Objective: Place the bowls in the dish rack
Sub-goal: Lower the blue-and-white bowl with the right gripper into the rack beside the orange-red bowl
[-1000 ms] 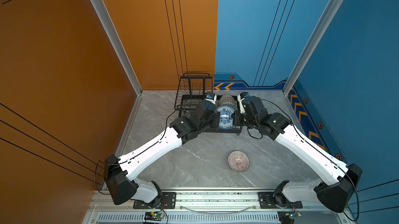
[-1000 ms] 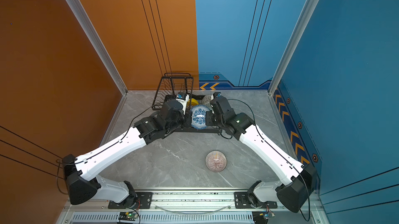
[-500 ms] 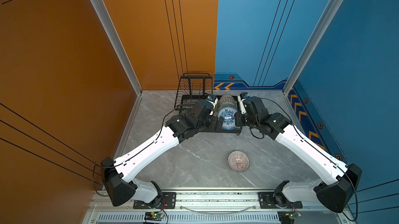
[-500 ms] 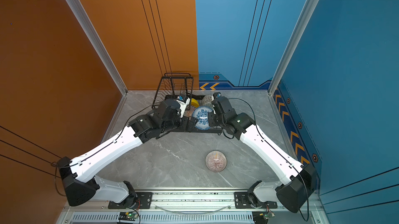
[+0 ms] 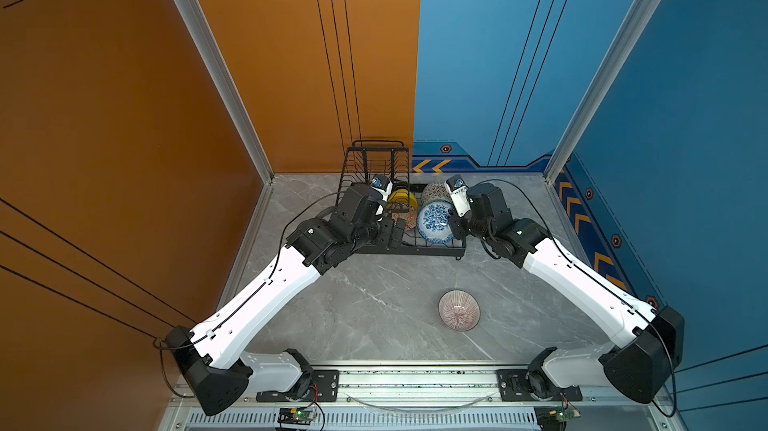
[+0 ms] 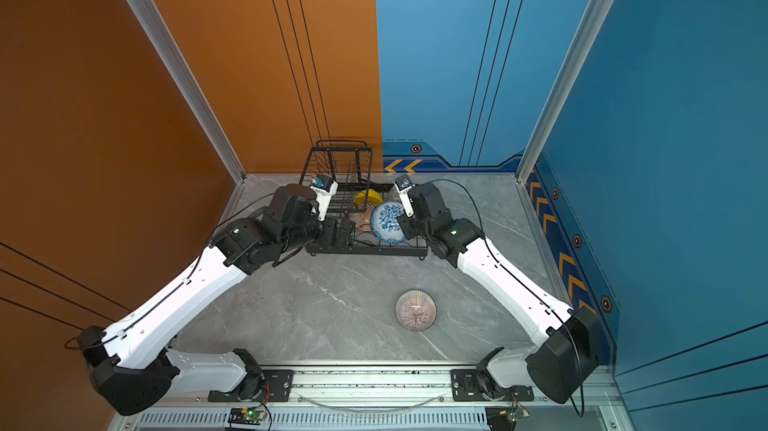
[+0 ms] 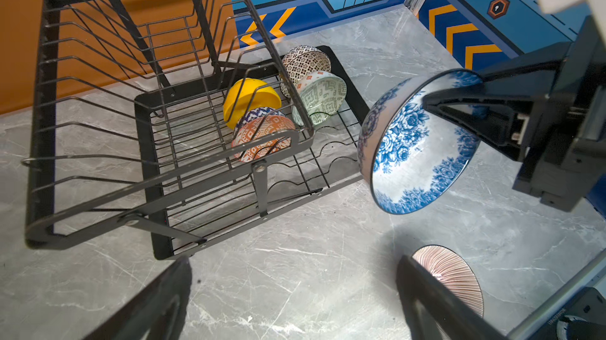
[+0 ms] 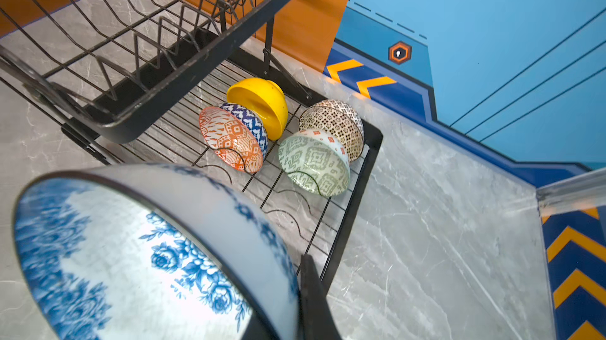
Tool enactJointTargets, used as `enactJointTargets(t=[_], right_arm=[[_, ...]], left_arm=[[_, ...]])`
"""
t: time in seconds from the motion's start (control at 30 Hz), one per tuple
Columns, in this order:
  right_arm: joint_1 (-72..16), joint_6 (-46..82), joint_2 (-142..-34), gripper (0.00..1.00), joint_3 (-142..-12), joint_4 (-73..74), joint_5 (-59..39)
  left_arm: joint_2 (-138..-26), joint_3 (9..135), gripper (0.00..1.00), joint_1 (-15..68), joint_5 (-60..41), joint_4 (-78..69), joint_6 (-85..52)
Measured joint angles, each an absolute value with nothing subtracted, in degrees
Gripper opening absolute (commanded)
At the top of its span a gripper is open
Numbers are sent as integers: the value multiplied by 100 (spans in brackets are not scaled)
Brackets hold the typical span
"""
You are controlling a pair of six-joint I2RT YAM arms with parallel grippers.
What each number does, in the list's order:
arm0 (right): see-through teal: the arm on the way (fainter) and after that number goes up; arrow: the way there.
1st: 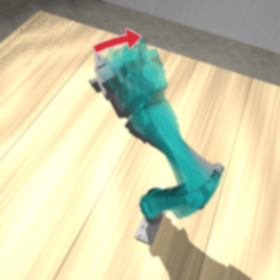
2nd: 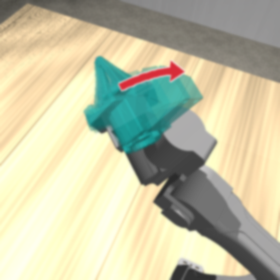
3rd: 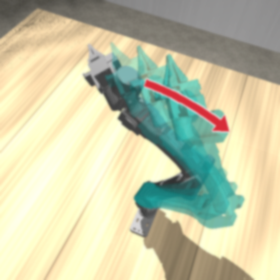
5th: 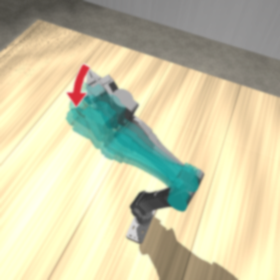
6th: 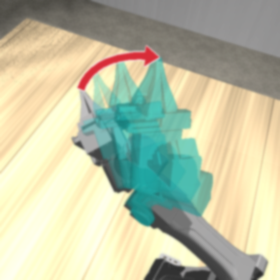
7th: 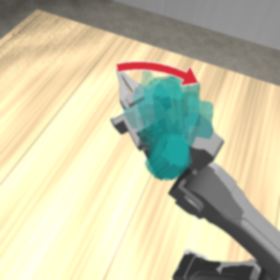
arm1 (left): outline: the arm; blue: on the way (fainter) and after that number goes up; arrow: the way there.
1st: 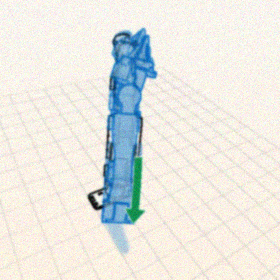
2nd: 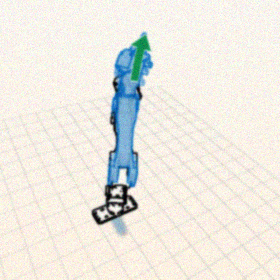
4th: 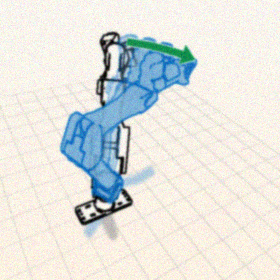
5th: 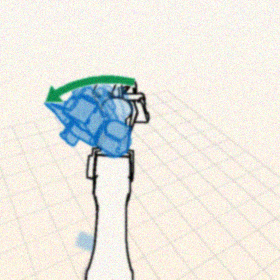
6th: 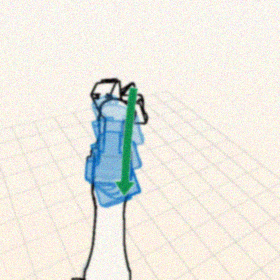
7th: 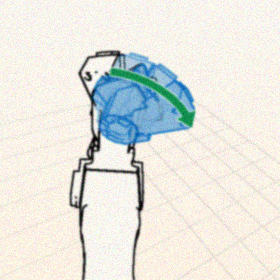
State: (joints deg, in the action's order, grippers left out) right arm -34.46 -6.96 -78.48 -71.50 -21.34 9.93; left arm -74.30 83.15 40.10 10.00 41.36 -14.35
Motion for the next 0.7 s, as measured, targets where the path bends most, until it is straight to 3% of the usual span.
enactJointTargets(t=[0.7], right_arm=[[-3846, -5365, -8394, 0, -5039, 2364, 2123]], left_arm=[[-7430, 8315, 98, 3962, 976, 4185, -1433]])
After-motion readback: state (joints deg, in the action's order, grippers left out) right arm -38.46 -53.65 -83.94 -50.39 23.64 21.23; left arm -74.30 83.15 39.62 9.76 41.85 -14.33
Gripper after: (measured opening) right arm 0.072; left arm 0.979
